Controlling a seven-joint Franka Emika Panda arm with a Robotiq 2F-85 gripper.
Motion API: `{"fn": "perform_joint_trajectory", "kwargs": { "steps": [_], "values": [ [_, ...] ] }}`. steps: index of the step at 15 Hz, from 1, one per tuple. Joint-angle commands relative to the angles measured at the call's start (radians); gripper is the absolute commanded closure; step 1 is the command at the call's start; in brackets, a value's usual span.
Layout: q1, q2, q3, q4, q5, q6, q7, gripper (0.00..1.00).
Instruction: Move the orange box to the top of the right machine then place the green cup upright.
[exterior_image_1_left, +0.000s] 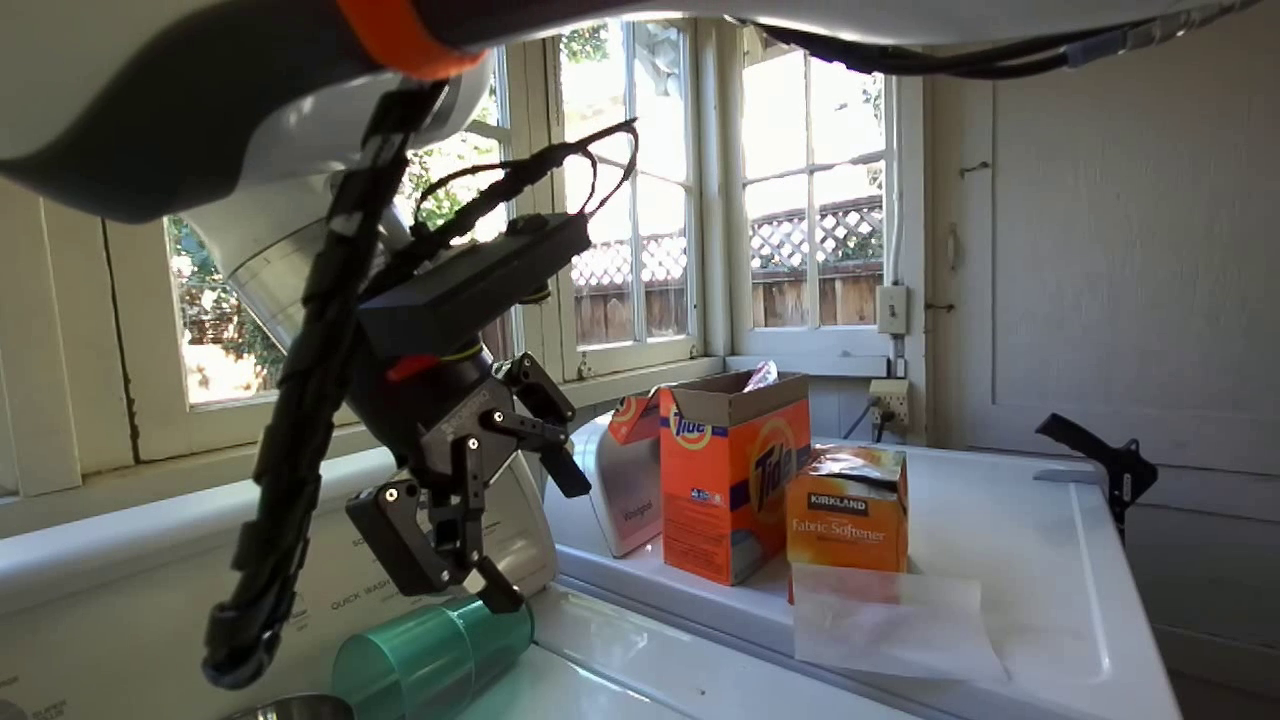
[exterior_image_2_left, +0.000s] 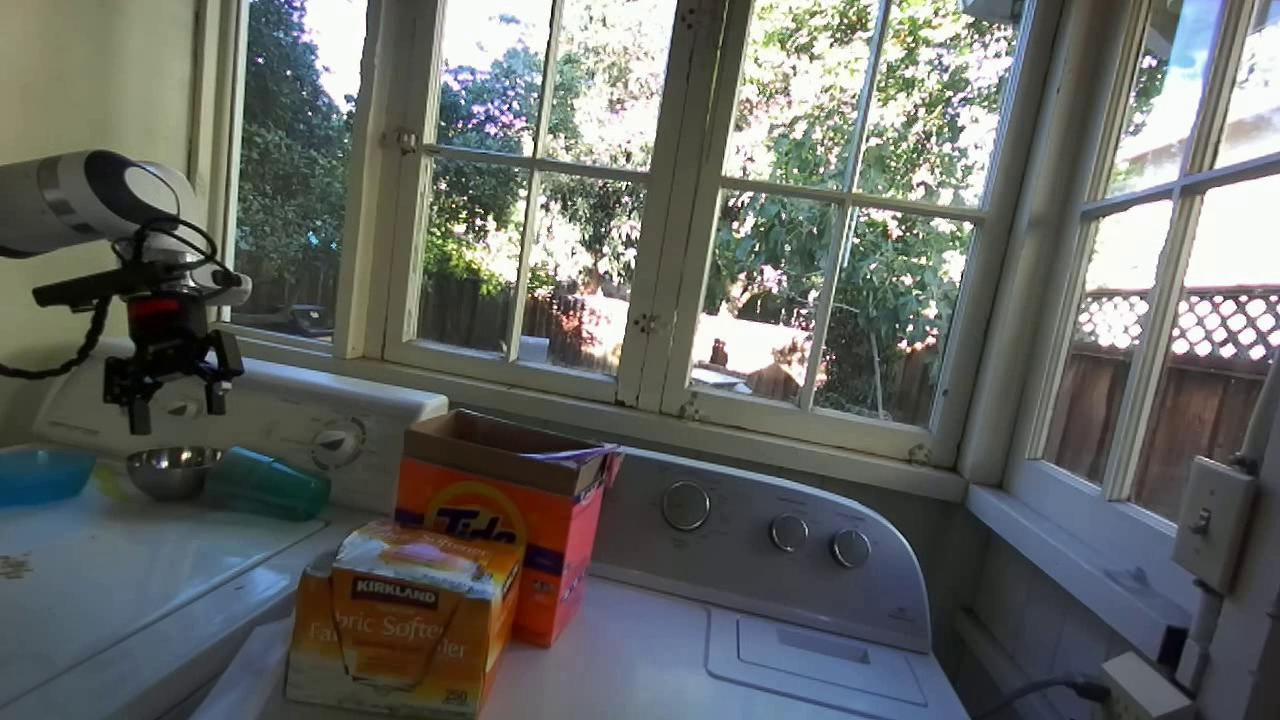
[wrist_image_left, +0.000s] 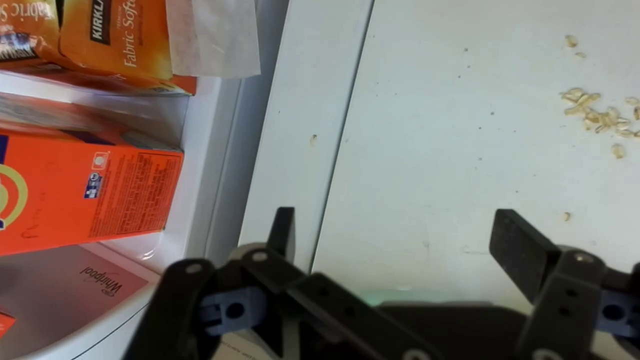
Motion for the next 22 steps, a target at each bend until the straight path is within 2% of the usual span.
{"fn": "perform_joint_trajectory", "kwargs": {
  "steps": [1, 2, 3, 8, 13, 17, 22],
  "values": [
    [0.029, 0.065, -0.043, 0.107, -0.019, -0.048, 0.006, 0.00],
    [0.036, 0.075, -0.057, 0.121, -0.031, -0.023, -0.001, 0.00],
    [0.043, 0.025, -0.070, 0.022, -0.037, 0.032, 0.007, 0.00],
    [0.046, 0.059, -0.082, 0.045, -0.046, 0.160, -0.088, 0.00],
    [-0.003, 0.067, -0.053, 0.044, 0.009, 0.289, -0.122, 0.00],
    [-0.019, 0.045, -0.013, 0.024, 0.066, 0.238, -0.150, 0.00],
    [0.006, 0.027, 0.004, 0.011, 0.110, 0.145, -0.057, 0.00]
  ]
}}
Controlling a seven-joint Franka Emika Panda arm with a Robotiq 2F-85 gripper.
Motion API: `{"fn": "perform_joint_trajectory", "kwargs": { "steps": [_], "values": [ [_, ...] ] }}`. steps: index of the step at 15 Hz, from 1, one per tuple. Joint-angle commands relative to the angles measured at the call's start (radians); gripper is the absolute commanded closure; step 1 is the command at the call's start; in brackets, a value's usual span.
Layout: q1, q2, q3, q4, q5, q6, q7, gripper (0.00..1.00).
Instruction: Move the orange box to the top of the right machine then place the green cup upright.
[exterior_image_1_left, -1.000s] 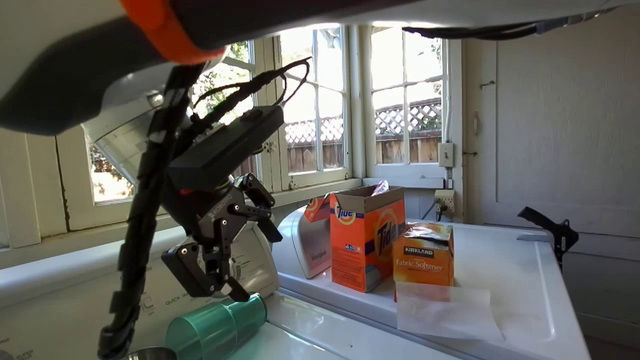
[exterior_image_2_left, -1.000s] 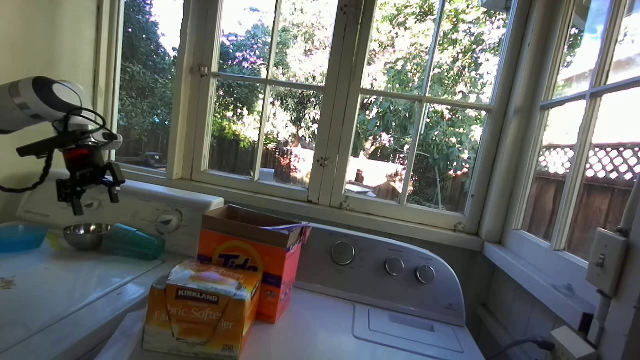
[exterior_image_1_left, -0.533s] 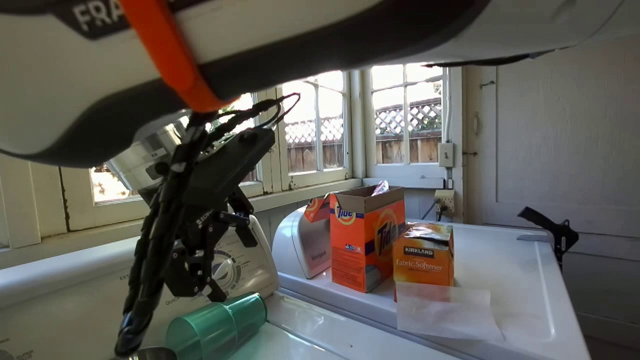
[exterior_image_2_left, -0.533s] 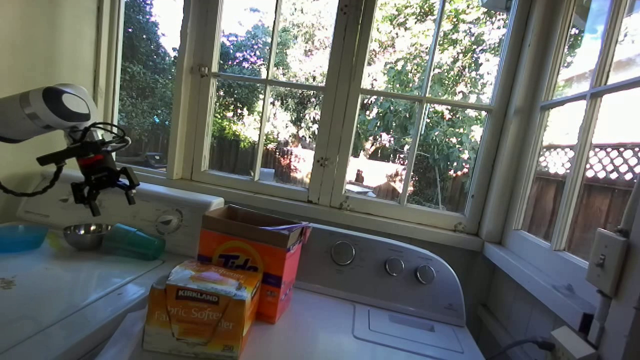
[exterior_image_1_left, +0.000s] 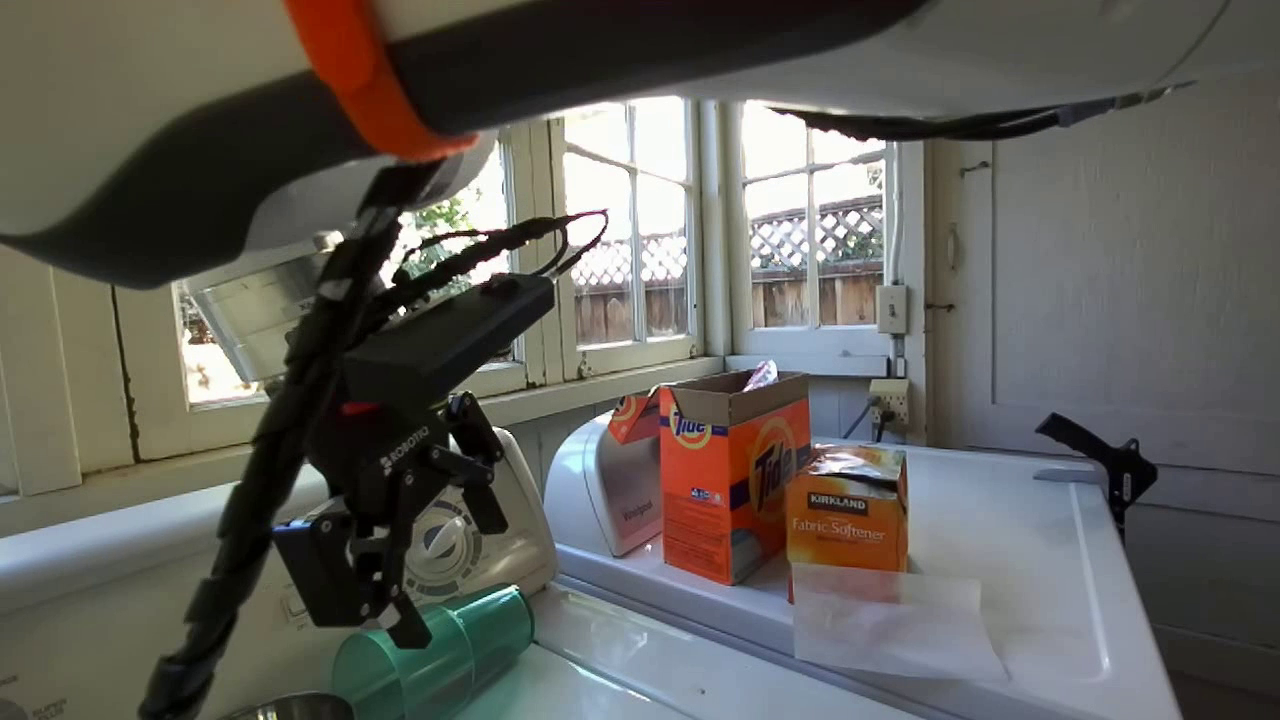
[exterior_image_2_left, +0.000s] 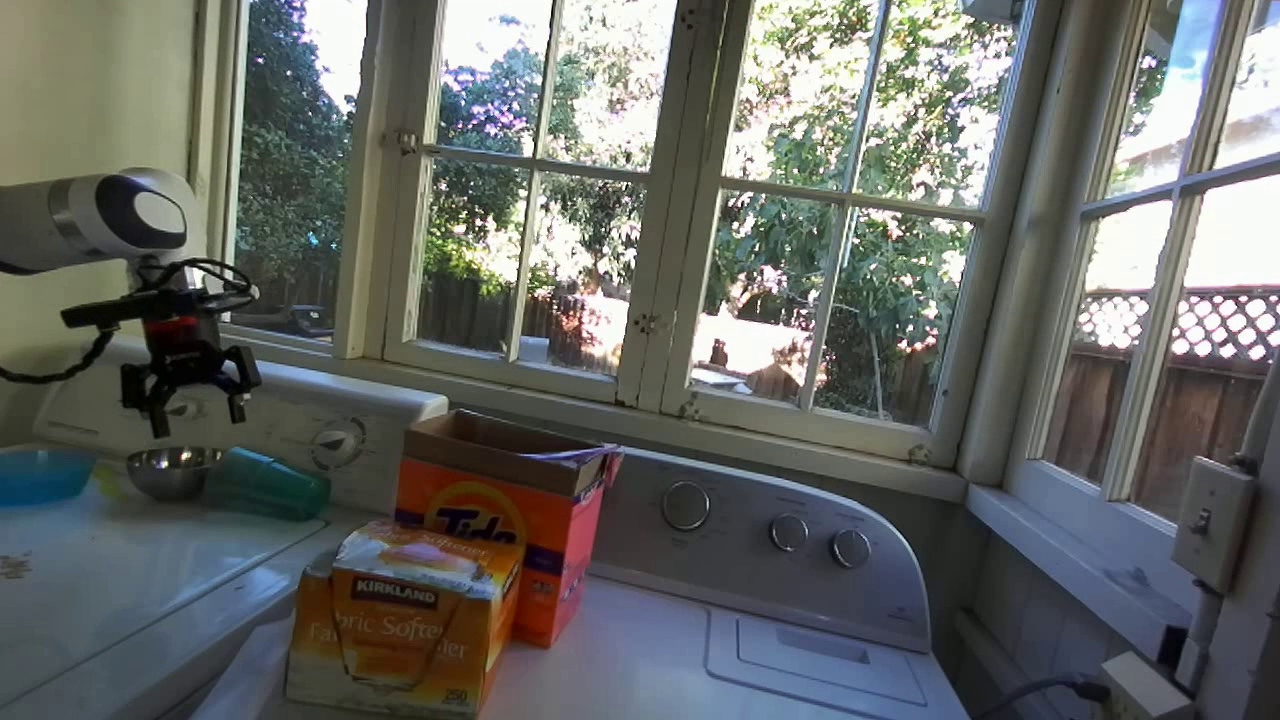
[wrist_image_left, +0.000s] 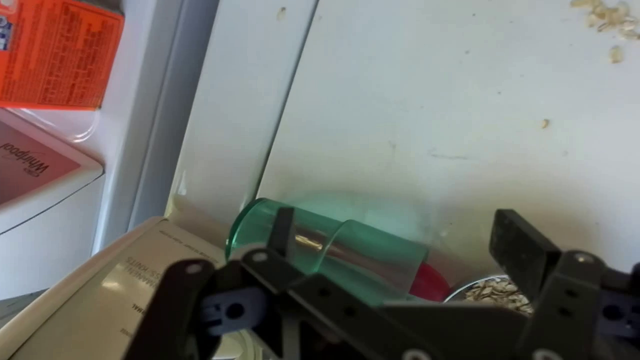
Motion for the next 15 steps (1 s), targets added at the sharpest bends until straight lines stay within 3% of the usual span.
{"fn": "perform_joint_trajectory", "kwargs": {
  "steps": [1, 4, 5, 6, 7, 14, 15],
  "values": [
    [0.005, -0.005, 0.001, -0.004, 0.013, -0.021, 0.016, 0.00],
    [0.009, -0.007, -0.001, -0.006, 0.014, -0.025, 0.020, 0.00],
    [-0.022, -0.027, 0.054, -0.012, 0.098, -0.079, 0.074, 0.00],
    [-0.016, -0.029, 0.055, -0.014, 0.112, -0.104, 0.117, 0.00],
    [-0.006, -0.011, 0.025, -0.006, 0.065, -0.053, 0.059, 0.00],
    [-0.007, -0.013, 0.025, -0.006, 0.067, -0.057, 0.064, 0.00],
    [-0.013, -0.014, 0.034, -0.004, 0.091, -0.066, 0.128, 0.00]
  ]
}}
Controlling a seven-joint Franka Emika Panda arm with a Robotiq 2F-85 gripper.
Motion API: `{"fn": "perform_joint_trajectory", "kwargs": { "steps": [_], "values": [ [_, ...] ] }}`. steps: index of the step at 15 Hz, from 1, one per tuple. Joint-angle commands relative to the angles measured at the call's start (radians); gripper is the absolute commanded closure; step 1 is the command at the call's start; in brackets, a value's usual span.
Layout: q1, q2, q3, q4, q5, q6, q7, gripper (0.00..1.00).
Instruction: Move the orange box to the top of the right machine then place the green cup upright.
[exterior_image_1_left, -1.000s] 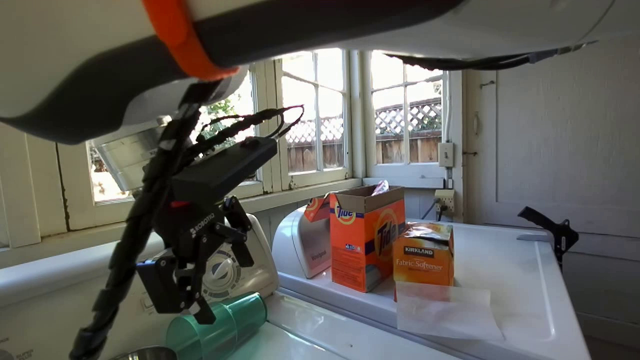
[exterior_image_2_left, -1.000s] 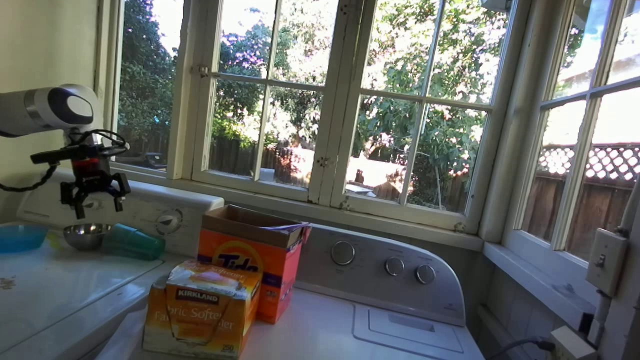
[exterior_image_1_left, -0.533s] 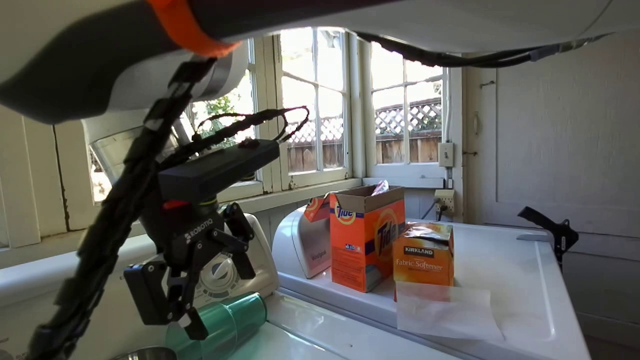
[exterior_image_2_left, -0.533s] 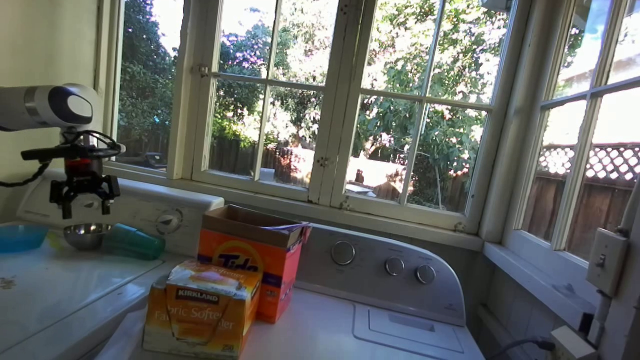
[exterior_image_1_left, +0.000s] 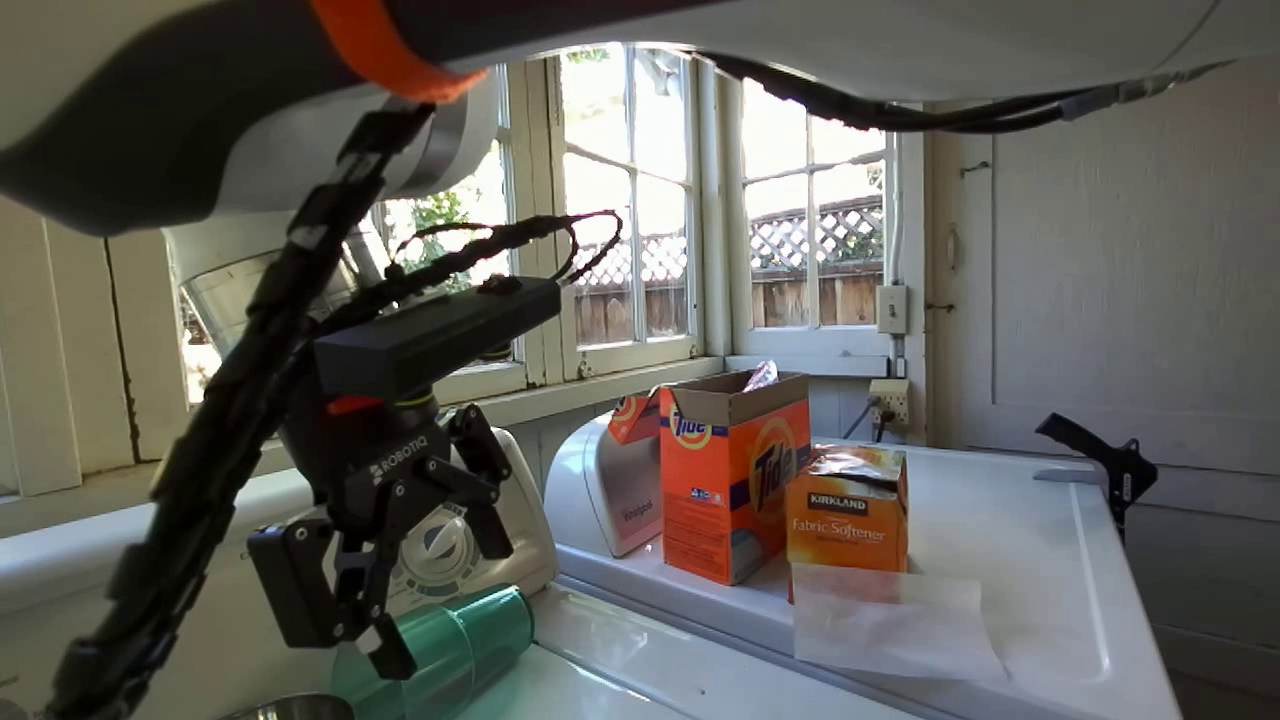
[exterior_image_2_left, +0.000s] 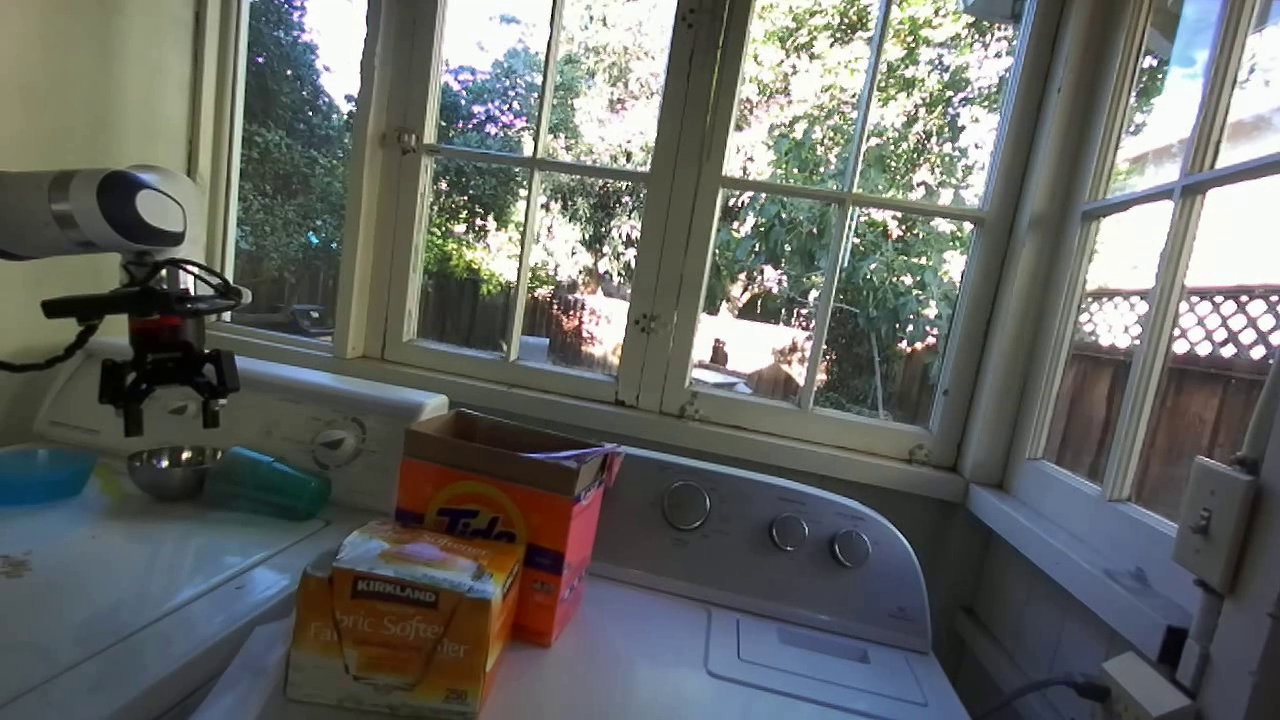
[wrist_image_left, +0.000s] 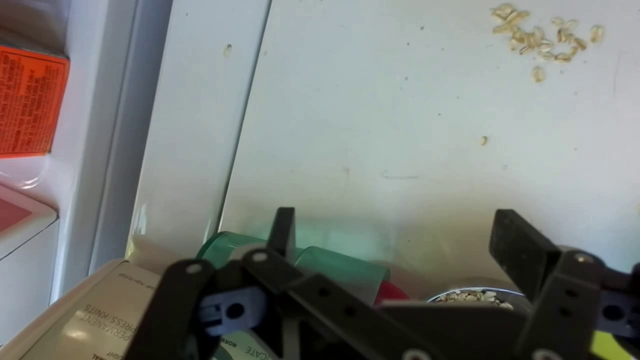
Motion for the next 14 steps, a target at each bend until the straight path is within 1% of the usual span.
{"fn": "perform_joint_trajectory", "kwargs": {
  "steps": [1, 2, 3, 6, 8, 11, 14],
  "values": [
    [0.009, 0.003, -0.017, -0.003, 0.009, -0.015, 0.162, 0.00],
    [0.003, 0.009, -0.008, 0.000, 0.027, -0.012, 0.210, 0.00],
    [0.010, 0.020, -0.025, 0.003, 0.010, -0.006, 0.266, 0.00],
    [0.012, 0.048, -0.040, 0.014, 0.013, -0.002, 0.430, 0.00],
    [0.012, 0.069, -0.054, 0.024, 0.008, 0.021, 0.514, 0.00],
    [0.010, 0.084, -0.065, 0.023, -0.002, 0.060, 0.539, 0.00],
    [0.008, 0.095, -0.076, 0.022, -0.014, 0.125, 0.505, 0.00]
  ]
}}
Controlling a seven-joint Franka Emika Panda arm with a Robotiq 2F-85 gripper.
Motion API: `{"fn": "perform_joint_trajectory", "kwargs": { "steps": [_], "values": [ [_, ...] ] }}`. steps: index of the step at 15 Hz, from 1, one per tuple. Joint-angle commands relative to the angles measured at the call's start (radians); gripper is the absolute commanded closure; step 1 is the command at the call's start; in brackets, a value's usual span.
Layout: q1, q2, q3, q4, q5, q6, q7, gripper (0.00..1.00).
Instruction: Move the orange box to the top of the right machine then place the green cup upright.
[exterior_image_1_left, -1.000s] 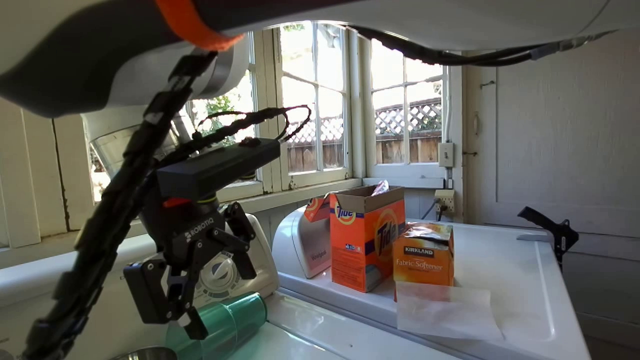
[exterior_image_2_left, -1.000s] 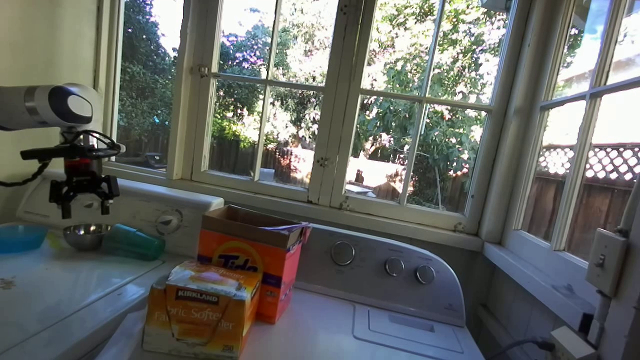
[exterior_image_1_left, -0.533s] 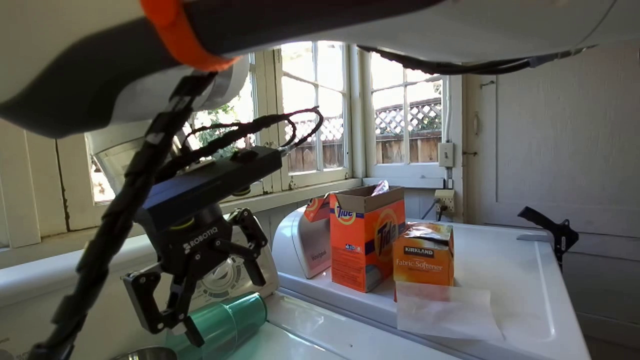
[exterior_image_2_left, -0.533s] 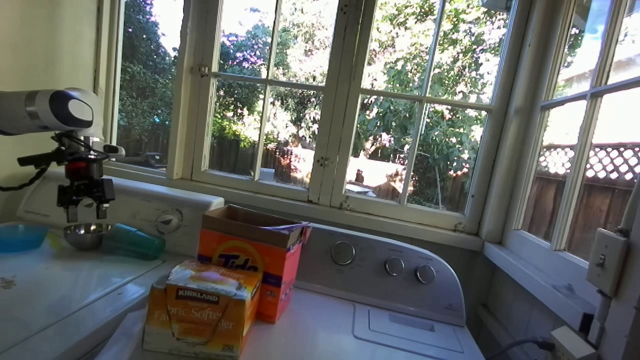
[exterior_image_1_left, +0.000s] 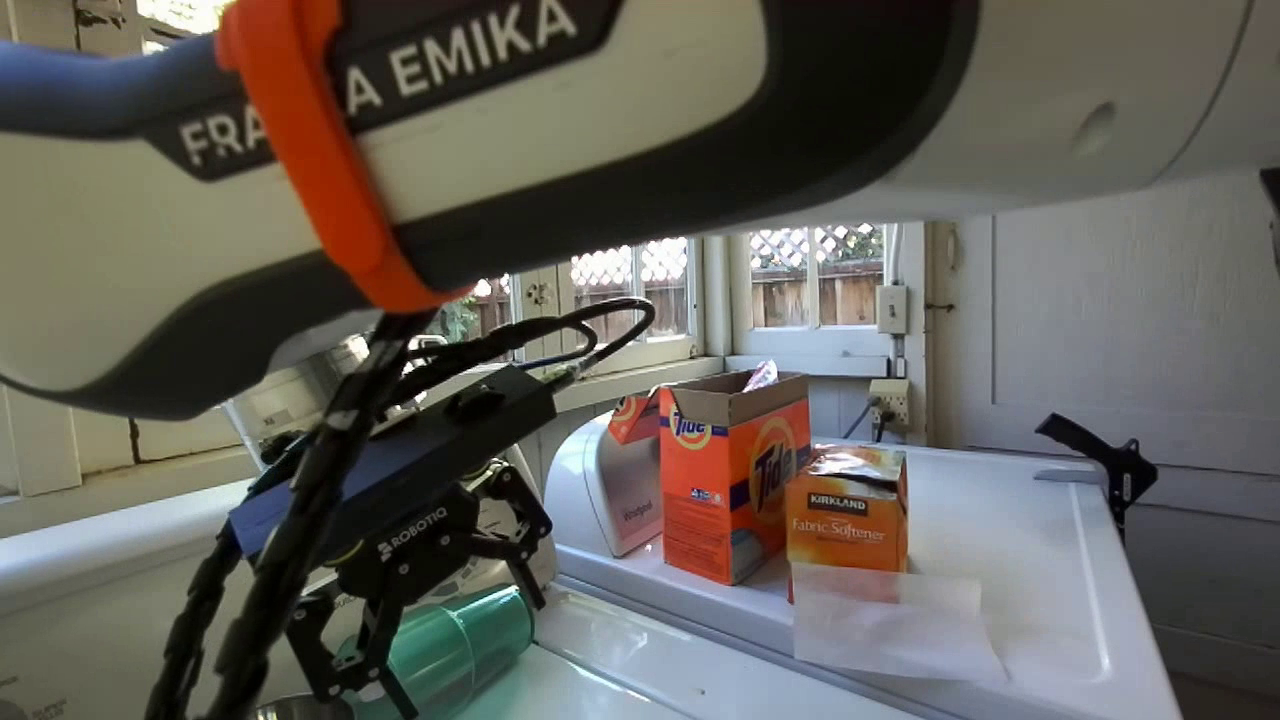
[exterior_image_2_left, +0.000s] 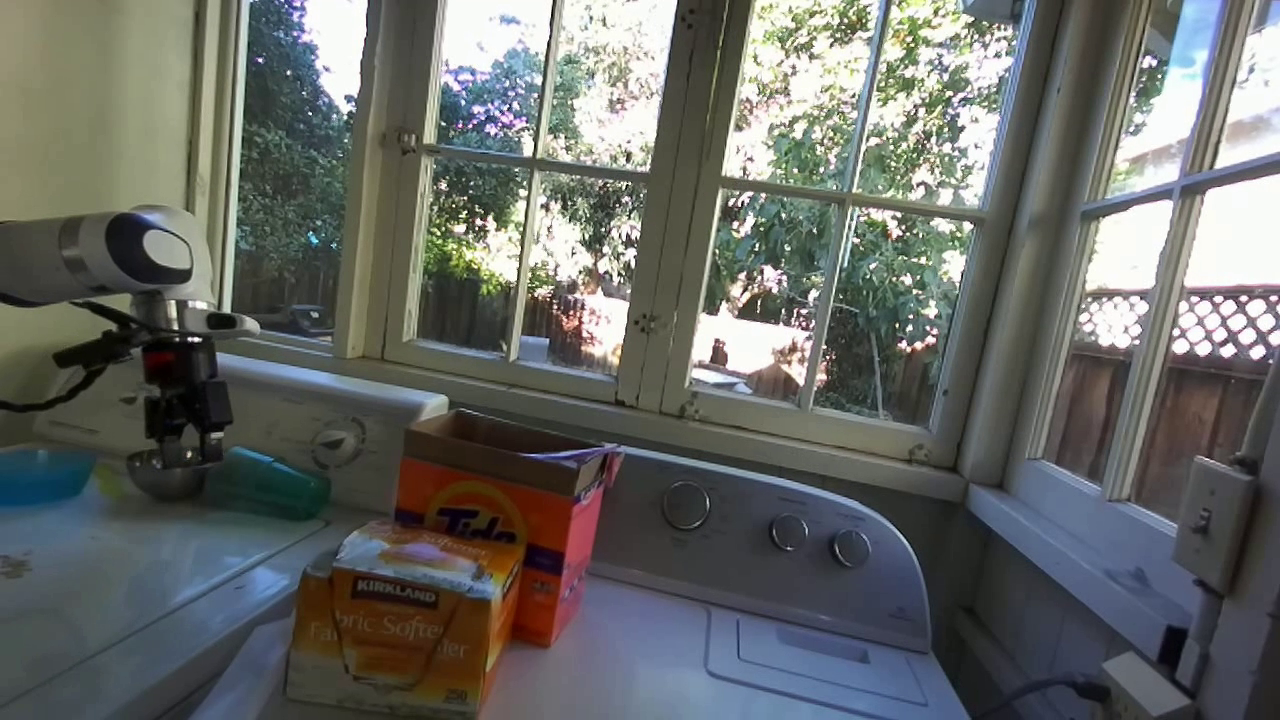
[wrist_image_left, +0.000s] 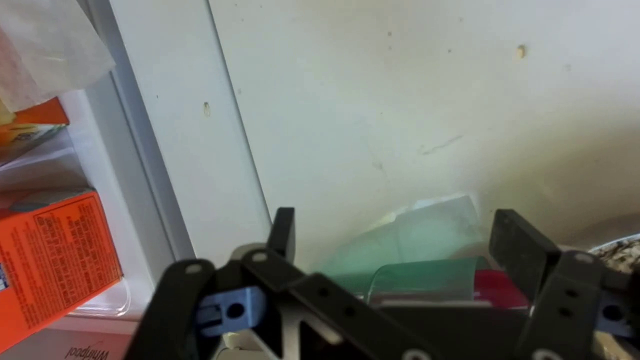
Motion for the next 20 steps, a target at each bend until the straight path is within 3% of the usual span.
{"fn": "perform_joint_trajectory", "kwargs": {
  "steps": [1, 5, 15, 20],
  "values": [
    [-0.001, 0.027, -0.011, 0.023, -0.006, 0.082, -0.027, 0.00],
    [-0.009, 0.036, -0.014, 0.022, -0.009, 0.165, -0.082, 0.00],
    [0.014, 0.055, -0.032, 0.020, -0.056, 0.219, -0.259, 0.00],
    [0.050, 0.060, -0.087, 0.016, -0.141, 0.208, -0.299, 0.00]
  ]
}}
